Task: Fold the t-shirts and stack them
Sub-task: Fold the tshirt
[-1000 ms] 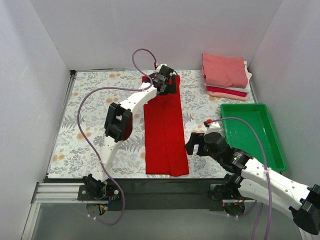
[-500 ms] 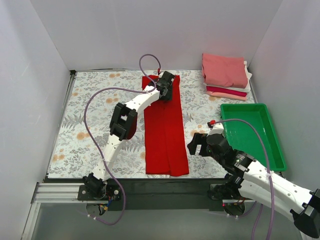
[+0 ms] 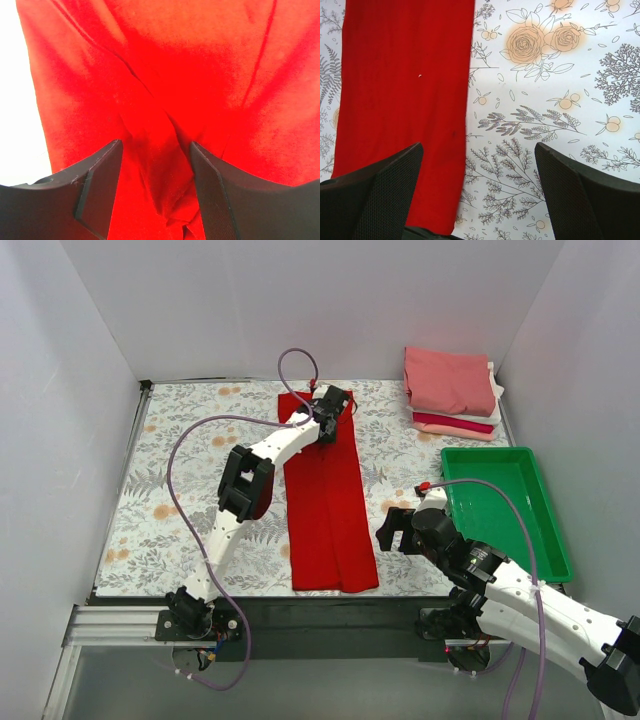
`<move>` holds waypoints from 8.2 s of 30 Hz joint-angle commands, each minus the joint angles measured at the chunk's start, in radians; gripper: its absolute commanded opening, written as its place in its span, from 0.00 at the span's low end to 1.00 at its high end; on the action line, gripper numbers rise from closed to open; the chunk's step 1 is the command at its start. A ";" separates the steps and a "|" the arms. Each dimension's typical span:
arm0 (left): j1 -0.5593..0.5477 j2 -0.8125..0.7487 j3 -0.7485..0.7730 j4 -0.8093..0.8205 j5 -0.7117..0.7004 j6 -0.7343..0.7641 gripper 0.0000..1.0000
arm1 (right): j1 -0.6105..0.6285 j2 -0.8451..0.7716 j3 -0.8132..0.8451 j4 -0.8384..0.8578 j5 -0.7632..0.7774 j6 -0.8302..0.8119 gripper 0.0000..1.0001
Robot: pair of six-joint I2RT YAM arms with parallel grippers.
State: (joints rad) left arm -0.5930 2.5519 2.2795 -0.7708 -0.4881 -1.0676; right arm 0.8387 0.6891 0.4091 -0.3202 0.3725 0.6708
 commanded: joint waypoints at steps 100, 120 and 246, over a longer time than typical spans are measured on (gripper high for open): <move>-0.383 -1.268 -1.689 0.252 0.600 -0.729 0.00 | -0.013 0.185 -0.127 0.144 -0.598 -0.063 0.19; -0.306 -1.320 -1.577 0.366 0.322 -0.632 0.00 | -0.012 0.337 0.169 0.253 -0.376 -0.137 0.01; -0.102 -1.588 -1.819 0.406 0.712 -0.575 0.00 | -0.228 0.318 0.008 0.115 -0.767 -0.158 0.01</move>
State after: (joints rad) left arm -0.6739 1.0428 0.4713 -0.3416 0.1741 -1.6417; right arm 0.5983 1.1275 0.4274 -0.1020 -0.3199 0.5030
